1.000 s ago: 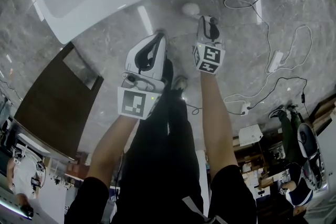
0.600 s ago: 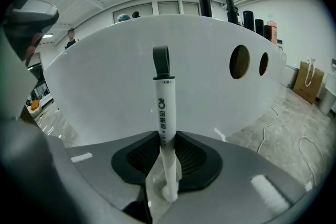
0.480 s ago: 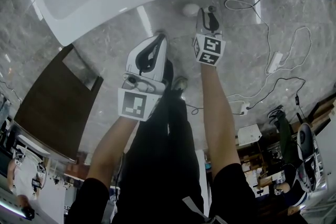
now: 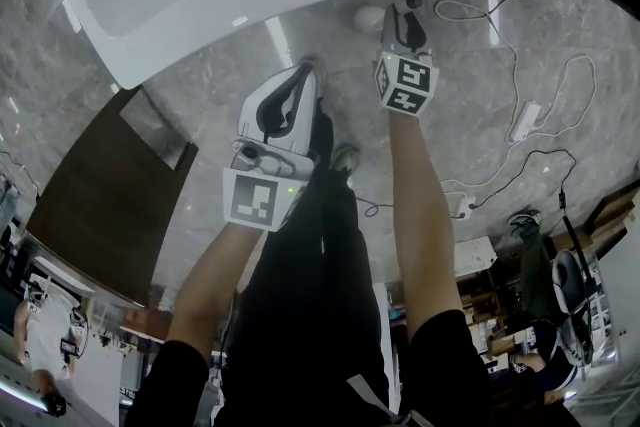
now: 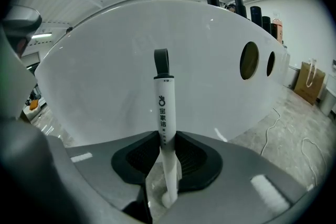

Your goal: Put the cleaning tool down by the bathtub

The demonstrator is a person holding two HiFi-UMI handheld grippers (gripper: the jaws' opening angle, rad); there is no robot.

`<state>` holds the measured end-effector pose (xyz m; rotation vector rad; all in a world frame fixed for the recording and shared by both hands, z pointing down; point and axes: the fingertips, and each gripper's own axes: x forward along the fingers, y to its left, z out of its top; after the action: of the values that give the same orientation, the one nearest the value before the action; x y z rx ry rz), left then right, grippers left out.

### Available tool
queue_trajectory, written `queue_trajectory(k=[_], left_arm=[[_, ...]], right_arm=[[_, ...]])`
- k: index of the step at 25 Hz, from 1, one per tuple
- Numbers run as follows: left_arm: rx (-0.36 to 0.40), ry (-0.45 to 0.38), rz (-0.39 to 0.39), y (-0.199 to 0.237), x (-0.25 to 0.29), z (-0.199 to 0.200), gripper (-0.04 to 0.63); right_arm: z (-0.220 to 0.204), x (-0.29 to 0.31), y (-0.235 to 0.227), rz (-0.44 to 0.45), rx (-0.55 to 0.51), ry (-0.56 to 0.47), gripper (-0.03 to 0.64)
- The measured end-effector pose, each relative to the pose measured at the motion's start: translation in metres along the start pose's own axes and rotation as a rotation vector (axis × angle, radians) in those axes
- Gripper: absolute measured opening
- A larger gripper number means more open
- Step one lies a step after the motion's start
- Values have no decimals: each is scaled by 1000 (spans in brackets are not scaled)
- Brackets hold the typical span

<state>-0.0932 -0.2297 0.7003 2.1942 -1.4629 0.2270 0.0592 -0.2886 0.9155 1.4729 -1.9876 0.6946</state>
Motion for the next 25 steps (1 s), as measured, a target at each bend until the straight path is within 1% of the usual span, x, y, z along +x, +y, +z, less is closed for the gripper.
queue_trajectory(k=[10, 18, 25], left_arm=[[-17, 0, 10, 12, 2, 0, 9], [-20, 13, 0, 9, 5, -5, 8], [-31, 16, 9, 14, 7, -7, 8]], right_arm=[[7, 15, 2, 5, -10, 7, 95], [10, 25, -1, 6, -13, 12, 95], [12, 31, 2, 16, -21, 8, 95]])
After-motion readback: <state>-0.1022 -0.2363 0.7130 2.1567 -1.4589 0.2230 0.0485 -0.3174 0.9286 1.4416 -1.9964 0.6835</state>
